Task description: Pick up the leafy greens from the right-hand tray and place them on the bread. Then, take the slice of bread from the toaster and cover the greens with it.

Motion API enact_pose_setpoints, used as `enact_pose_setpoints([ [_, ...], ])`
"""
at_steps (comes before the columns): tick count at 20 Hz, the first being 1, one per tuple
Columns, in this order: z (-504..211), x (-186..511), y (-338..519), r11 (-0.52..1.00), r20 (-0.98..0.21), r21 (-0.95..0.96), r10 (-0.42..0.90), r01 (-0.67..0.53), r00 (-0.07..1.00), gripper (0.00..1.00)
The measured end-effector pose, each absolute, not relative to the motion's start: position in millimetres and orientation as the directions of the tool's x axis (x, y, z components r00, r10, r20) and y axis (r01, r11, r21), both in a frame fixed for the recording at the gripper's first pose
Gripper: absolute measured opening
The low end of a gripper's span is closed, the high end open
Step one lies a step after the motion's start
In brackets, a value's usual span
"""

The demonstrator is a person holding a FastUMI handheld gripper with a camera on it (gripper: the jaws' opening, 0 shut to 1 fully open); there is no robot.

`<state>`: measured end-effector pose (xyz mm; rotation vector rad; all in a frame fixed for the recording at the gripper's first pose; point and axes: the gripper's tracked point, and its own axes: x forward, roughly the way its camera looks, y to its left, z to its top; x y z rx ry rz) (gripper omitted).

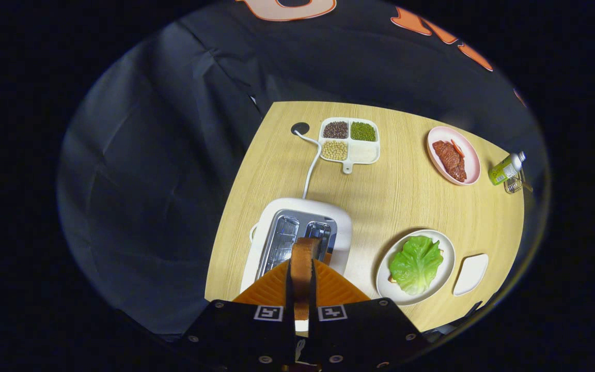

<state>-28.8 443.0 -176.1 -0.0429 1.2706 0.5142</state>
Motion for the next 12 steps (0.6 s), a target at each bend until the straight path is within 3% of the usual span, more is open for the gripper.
enact_pose_setpoints([
  [12,-104,-13,380,0.859,-0.824,0.356,0.475,-0.368,0.310,0.07],
])
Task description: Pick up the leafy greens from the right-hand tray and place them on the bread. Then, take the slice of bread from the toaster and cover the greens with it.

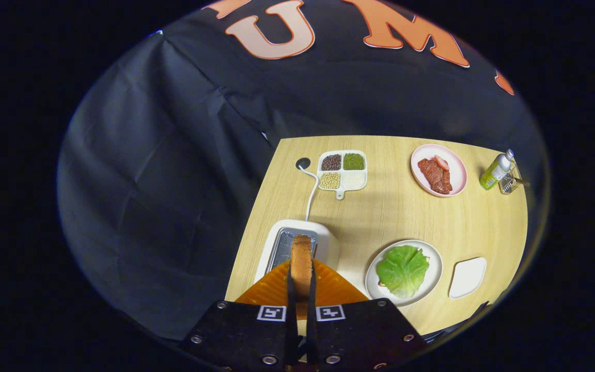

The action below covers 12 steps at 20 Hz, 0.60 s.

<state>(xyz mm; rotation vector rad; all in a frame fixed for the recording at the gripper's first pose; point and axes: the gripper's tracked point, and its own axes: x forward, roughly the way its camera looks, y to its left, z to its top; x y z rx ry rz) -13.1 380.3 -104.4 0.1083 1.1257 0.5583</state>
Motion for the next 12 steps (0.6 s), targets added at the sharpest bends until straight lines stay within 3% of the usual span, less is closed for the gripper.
enact_pose_setpoints([
  [12,-149,-3,278,0.847,-0.794,0.420,0.517,-0.326,0.319,0.07],
])
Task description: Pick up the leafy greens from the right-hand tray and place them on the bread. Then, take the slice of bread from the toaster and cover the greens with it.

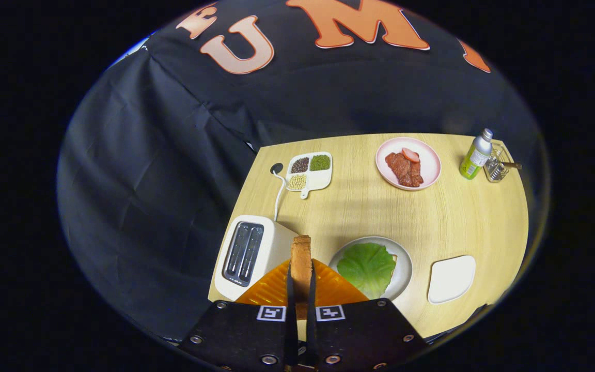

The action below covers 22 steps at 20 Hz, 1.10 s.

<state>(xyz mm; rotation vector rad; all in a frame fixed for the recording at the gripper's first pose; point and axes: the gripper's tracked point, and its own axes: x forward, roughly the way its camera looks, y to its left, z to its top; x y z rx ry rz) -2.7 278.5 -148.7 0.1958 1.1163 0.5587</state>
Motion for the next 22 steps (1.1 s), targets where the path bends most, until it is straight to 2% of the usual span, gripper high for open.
enact_pose_setpoints([
  [12,-264,3,248,0.770,-0.756,0.579,0.630,-0.268,0.177,0.07],
  [17,-298,7,243,0.723,-0.708,0.664,0.690,-0.191,0.152,0.07],
  [22,-320,18,224,0.743,-0.727,0.640,0.668,-0.194,0.159,0.08],
])
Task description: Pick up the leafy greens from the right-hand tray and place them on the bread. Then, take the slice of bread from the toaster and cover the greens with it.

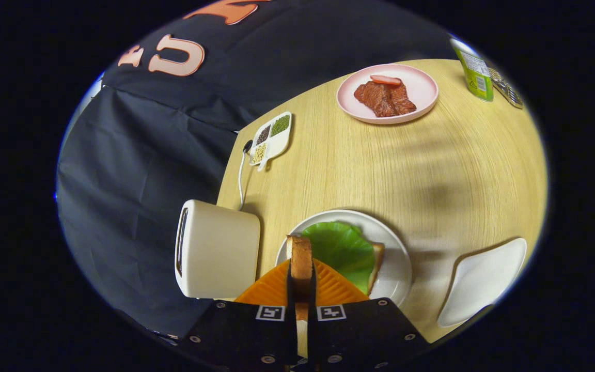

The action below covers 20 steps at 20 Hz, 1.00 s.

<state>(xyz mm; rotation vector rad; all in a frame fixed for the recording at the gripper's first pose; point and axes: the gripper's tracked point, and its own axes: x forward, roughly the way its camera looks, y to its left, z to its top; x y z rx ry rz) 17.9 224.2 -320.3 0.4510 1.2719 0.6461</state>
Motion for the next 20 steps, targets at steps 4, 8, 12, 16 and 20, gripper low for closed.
enact_pose_setpoints([
  [4,-335,23,207,0.796,-0.780,0.570,0.602,-0.202,0.171,0.22],
  [8,-338,22,192,0.839,-0.826,0.489,0.533,-0.238,0.185,0.55],
  [12,-320,31,174,0.874,-0.841,0.416,0.475,-0.251,0.259,0.91],
  [16,-276,37,147,0.905,-0.819,0.341,0.419,-0.255,0.392,0.99],
  [20,-200,41,108,0.933,-0.731,0.276,0.361,-0.232,0.579,0.99],
])
